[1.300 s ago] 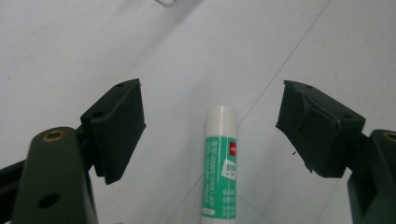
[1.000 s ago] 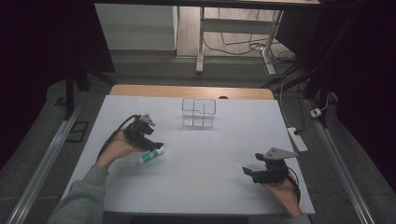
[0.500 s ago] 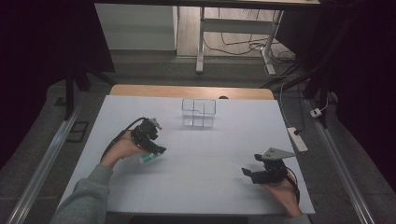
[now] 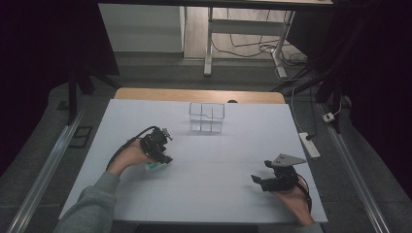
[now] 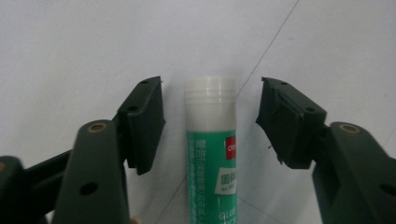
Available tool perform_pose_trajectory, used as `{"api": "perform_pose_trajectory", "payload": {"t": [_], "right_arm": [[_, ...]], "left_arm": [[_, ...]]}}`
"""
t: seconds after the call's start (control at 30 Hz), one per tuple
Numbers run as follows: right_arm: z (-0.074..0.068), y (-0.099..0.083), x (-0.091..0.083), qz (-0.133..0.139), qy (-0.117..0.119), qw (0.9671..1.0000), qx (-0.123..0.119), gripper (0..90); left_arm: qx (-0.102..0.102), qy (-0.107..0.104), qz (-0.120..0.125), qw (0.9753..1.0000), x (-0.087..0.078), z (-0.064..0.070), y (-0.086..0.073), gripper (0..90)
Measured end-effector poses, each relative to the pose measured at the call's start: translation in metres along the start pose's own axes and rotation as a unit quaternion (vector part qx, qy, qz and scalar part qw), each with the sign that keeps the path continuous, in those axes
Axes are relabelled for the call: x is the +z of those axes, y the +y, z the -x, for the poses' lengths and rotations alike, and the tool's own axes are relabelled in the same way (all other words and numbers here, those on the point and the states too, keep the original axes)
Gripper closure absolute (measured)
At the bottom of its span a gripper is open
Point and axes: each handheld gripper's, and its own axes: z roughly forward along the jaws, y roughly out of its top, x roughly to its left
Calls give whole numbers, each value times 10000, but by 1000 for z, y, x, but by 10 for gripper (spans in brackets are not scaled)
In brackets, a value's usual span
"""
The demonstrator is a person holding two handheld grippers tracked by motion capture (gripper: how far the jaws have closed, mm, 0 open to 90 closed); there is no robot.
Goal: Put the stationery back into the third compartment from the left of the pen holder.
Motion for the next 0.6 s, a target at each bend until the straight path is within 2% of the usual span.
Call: {"api": "perform_pose_trajectory", "payload": {"t": [0.27, 0.4, 0.5, 0.6], "right_arm": [[0, 0, 0, -42, -24, 10000, -19, 183], [0, 0, 1, -50, -29, 10000, -26, 183], [0, 0, 1, -52, -21, 10000, -25, 184], [0, 0, 1, -57, -37, 10000, -33, 184]], "left_arm": [[-7, 25, -155, 9999, 5, -2, -1, 531], [-44, -12, -126, 9999, 5, -4, -2, 572], [-71, -11, -106, 9999, 4, -4, -3, 636], [-65, -20, -117, 9999, 4, -4, -3, 642]]}}
